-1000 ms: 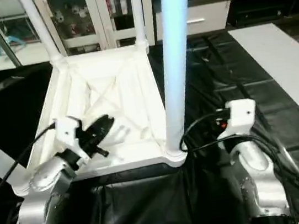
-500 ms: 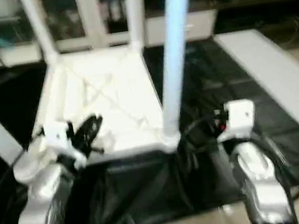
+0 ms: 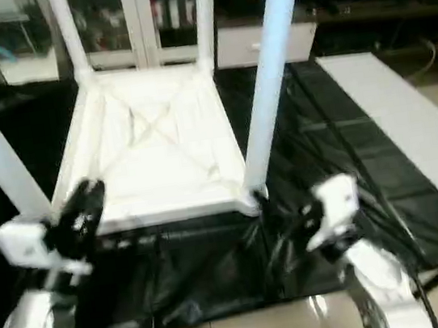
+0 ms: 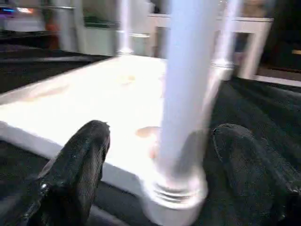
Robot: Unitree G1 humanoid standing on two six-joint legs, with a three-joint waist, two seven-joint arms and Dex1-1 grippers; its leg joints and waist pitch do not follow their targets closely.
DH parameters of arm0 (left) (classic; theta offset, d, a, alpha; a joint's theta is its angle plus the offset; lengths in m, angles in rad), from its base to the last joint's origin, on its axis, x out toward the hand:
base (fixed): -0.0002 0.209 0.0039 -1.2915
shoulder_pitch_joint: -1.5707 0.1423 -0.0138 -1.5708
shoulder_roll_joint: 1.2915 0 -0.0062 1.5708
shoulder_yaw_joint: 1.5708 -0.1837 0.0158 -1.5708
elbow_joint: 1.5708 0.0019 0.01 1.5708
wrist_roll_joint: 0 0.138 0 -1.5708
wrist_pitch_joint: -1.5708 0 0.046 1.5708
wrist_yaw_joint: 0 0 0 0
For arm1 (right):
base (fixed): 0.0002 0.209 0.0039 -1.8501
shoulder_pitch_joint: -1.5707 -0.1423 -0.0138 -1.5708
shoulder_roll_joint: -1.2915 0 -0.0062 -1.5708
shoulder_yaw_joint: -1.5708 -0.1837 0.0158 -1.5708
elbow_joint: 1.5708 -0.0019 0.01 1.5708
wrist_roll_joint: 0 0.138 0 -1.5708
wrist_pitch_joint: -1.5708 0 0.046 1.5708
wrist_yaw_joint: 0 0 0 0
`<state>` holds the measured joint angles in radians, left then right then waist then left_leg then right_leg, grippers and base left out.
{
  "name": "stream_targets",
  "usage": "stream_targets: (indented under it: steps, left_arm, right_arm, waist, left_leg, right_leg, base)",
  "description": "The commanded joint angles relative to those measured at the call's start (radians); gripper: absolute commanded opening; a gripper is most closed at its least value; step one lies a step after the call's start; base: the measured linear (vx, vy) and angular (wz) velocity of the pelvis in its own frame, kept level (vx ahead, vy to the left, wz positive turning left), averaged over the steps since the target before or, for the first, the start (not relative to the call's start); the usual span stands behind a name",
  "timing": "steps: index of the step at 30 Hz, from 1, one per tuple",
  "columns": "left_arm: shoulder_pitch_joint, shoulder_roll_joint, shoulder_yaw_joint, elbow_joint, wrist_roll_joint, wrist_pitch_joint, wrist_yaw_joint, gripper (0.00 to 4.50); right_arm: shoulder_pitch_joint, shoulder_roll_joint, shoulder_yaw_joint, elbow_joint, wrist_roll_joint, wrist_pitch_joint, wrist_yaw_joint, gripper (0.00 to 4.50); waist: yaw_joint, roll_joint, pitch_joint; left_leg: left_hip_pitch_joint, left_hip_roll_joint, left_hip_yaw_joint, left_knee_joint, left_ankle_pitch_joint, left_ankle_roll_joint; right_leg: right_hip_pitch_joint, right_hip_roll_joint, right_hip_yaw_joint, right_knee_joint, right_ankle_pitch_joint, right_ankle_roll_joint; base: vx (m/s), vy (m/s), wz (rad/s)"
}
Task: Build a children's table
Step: Rotate leg to tighten
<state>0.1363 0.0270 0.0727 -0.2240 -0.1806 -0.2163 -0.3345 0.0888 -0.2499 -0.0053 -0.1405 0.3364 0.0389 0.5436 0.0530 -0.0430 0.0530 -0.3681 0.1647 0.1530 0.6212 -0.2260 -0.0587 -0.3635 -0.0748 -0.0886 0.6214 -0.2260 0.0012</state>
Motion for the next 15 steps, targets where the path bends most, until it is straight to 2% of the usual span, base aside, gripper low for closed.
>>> stream_targets:
  steps: [1,2,3,5,7,8,9,10,12,14,15]
  left_arm:
    - [0.014,-0.008,-0.001,-0.034,0.005,-0.042,0.012,1.54]
    - [0.033,-0.017,0.008,-0.046,0.014,-0.091,0.031,1.78]
    - [0.045,-0.033,0.033,-0.051,0.038,-0.160,0.071,1.82]
    - [0.046,-0.040,0.044,-0.051,0.046,-0.183,0.085,2.06]
    - [0.043,-0.046,0.065,-0.048,0.058,-0.213,0.103,2.19]
    - [0.021,-0.043,0.116,-0.042,0.090,-0.258,0.146,2.26]
    - [-0.003,-0.031,0.152,-0.031,0.109,-0.284,0.170,2.30]
    - [-0.003,-0.031,0.152,-0.031,0.109,-0.284,0.170,2.50]
    - [-0.059,0.024,0.199,0.006,0.105,-0.284,0.188,2.59]
    - [-0.063,0.033,0.201,0.011,0.100,-0.283,0.186,2.66]
    - [-0.066,0.045,0.203,0.017,0.107,-0.285,0.185,2.79]
  right_arm:
    - [0.013,-0.012,0.006,-0.013,0.021,0.010,0.031,4.14]
    - [0.019,-0.006,0.019,-0.011,0.022,0.002,0.049,4.24]
    - [0.018,0.005,0.034,-0.013,0.023,-0.007,0.062,4.35]
    - [0.015,0.009,0.040,-0.014,0.021,-0.010,0.062,4.50]
    - [0.011,0.011,0.045,-0.015,0.024,-0.012,0.063,4.50]
    - [-0.004,0.017,0.054,-0.013,0.023,-0.010,0.059,4.50]
    - [-0.016,0.022,0.062,-0.011,0.027,-0.006,0.063,4.50]
    - [-0.016,0.022,0.062,-0.011,0.027,-0.006,0.063,4.50]
    - [-0.048,0.037,0.074,0.000,0.031,-0.005,0.076,4.50]
    - [-0.052,0.040,0.074,0.002,0.031,-0.006,0.077,4.50]
    - [-0.055,0.043,0.076,0.006,0.028,-0.007,0.076,4.50]
  waist:
    - [-0.001,0.006,-0.035]
    - [0.005,0.003,-0.038]
    - [0.005,0.004,-0.038]
    - [0.004,0.005,-0.039]
    - [0.006,0.006,-0.041]
    - [0.005,0.012,-0.042]
    - [0.004,0.009,-0.044]
    - [0.004,0.009,-0.043]
    - [0.006,0.014,-0.044]
    - [0.007,0.017,-0.044]
    - [0.010,0.022,-0.045]
  left_leg:
    - [0.000,0.086,-0.032,-0.112,-0.306,0.015]
    - [-0.002,0.086,-0.030,-0.110,-0.269,0.021]
    - [-0.002,0.087,-0.029,-0.110,-0.256,0.026]
    - [-0.004,0.089,-0.029,-0.109,-0.226,0.033]
    - [-0.001,0.089,-0.027,-0.107,-0.199,0.034]
    - [0.001,0.088,-0.027,-0.106,-0.190,0.033]
    - [0.002,0.089,-0.027,-0.106,-0.183,0.035]
    - [0.003,0.087,-0.027,-0.106,-0.186,0.036]
    - [0.006,0.084,-0.027,-0.106,-0.199,0.032]
    - [0.008,0.085,-0.028,-0.106,-0.193,0.025]
    - [0.009,0.086,-0.028,-0.105,-0.185,0.018]
  right_leg:
    - [0.025,-0.093,0.072,-0.101,-0.269,-0.132]
    - [0.026,-0.093,0.073,-0.096,-0.222,-0.135]
    - [0.027,-0.092,0.074,-0.095,-0.200,-0.138]
    - [0.030,-0.090,0.071,-0.090,-0.145,-0.142]
    - [0.029,-0.088,0.071,-0.084,-0.100,-0.148]
    - [0.029,-0.084,0.070,-0.082,-0.063,-0.154]
    - [0.032,-0.085,0.069,-0.078,-0.033,-0.157]
    - [0.033,-0.085,0.069,-0.077,-0.026,-0.159]
    - [0.031,-0.085,0.069,-0.077,-0.036,-0.160]
    - [0.030,-0.084,0.069,-0.074,-0.029,-0.162]
    - [0.029,-0.084,0.069,-0.072,-0.009,-0.165]
  base:
    - [0.000,0.000,0.00]
    - [0.000,0.000,0.00]
    - [0.000,0.000,0.00]
    - [0.000,0.000,0.00]
    - [0.000,0.000,0.00]
    - [0.000,0.000,0.00]
    - [0.000,0.000,0.00]
    - [0.000,0.000,0.00]
    - [0.000,0.000,0.00]
    - [0.000,0.000,0.00]
    - [0.000,0.000,0.00]
